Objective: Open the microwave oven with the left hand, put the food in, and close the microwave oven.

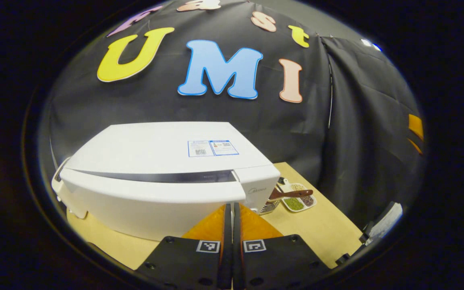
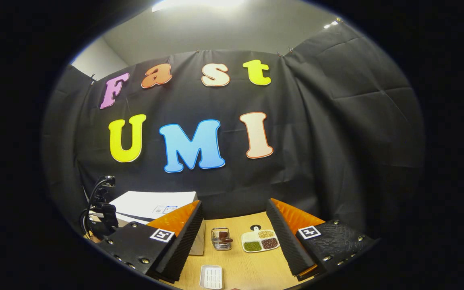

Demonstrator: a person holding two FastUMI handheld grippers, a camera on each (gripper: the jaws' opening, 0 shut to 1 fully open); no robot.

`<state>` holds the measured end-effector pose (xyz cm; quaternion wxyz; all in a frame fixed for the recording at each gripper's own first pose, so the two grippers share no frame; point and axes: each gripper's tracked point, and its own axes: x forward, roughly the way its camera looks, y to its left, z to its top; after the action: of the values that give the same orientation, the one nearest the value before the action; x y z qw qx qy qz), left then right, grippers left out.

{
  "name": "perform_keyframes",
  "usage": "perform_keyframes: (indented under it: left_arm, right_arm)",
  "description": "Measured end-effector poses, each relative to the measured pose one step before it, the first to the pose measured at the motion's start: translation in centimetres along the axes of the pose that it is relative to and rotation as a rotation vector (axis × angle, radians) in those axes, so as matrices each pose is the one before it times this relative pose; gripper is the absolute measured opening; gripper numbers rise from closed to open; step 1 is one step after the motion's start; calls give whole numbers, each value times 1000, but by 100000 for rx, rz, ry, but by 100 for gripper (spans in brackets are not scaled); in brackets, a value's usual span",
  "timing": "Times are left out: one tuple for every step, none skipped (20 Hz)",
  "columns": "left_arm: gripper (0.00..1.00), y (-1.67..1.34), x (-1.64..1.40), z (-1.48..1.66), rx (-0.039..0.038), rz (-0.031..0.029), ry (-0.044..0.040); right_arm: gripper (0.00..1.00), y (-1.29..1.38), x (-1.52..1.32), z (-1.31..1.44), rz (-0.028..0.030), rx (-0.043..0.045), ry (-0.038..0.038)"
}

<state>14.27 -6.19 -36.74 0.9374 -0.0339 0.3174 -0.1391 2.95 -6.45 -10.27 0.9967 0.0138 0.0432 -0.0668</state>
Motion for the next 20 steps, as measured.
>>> perform_keyframes:
  left_arm:
    - [7, 81, 266, 12, -142, 5, -14]
    - [7, 67, 230, 157, -163, 45, -86]
    - [7, 61, 205, 98, -314, 146, -31]
    - [7, 76, 208, 206, -336, 363, -131]
    - [7, 104, 184, 33, -588, 583, 252]
    - [7, -220, 229, 439, -1228, -387, -225]
    - [7, -299, 63, -123, -336, -1001, 276]
    - [7, 109, 140, 198, 572, -373, -453]
    - [7, -199, 15, -7, -1169, -1505, -76]
    - [7, 2, 129, 90, -592, -349, -384]
    - [7, 187, 251, 134, -28, -168, -91]
    - [7, 1, 84, 20, -147, 64, -367]
    - [7, 1313, 87, 258, 2479, 6245, 782]
    - [9, -617, 644, -141, -3853, -4450, 607]
    - [7, -186, 153, -251, -410, -327, 317]
    - [7, 98, -342, 147, 858, -822, -617]
    - [7, 74, 101, 110, 777, -84, 641]
    - [5, -65, -174, -69, 555, 350, -341]
    - [7, -1, -19, -3, 375, 1017, 111]
    - [7, 380, -350, 187, 1244, 2683, -496]
  right_arm:
    - [96, -21, -11, -24, -235, 84, -25]
    - [96, 33, 141, -144, -244, 56, -65]
    - [96, 14, 111, -39, -227, -113, 129]
    - [96, -31, 159, -151, -250, -111, 141]
    - [96, 3, 73, -37, -37, -18, 206]
    - [96, -21, 67, -57, -128, -51, 49]
    - [96, -47, 144, -55, -218, -115, -21]
    - [96, -23, 139, -15, -145, 85, 69]
    - [96, 111, 173, 7, 240, 142, 116]
    - [96, 72, 100, -97, 54, -118, -32]
    - [96, 127, 89, -10, 119, -206, 107]
    - [96, 124, 156, 7, 266, -57, 66]
    - [96, 143, -6, 83, 222, -87, -132]
    - [96, -9, 5, 134, 125, -323, -332]
    - [96, -25, -107, 207, -113, -556, -498]
    - [96, -69, -74, 41, -344, -412, -561]
    - [96, 29, -27, -53, 34, -93, 107]
    - [96, 57, -56, -190, 118, 107, 505]
    - [96, 127, -22, -118, 296, 331, 576]
    - [96, 193, -9, -82, 624, 441, 343]
